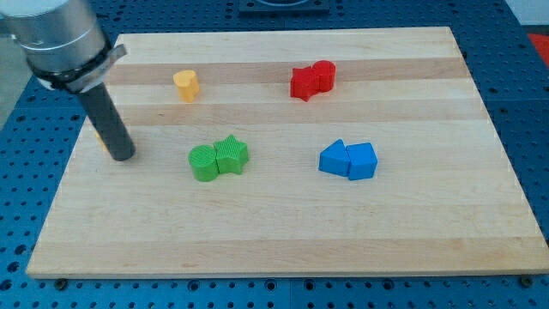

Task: Move your arm closer to the yellow heart

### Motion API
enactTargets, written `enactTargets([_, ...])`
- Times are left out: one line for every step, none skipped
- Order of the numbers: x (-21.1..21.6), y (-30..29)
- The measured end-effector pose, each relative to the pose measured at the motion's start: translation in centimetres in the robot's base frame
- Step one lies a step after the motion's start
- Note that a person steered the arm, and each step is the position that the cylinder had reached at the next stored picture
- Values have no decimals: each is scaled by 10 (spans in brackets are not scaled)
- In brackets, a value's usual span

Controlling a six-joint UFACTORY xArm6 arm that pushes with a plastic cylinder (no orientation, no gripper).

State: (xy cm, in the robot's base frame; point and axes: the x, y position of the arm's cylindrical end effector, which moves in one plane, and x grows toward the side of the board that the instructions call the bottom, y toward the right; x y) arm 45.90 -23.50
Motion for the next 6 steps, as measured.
enactTargets([0, -13])
enactTargets([8, -2])
enactTargets([-8, 81])
enactTargets([-44, 143])
enactTargets([-108, 176])
enactTargets([-161, 151])
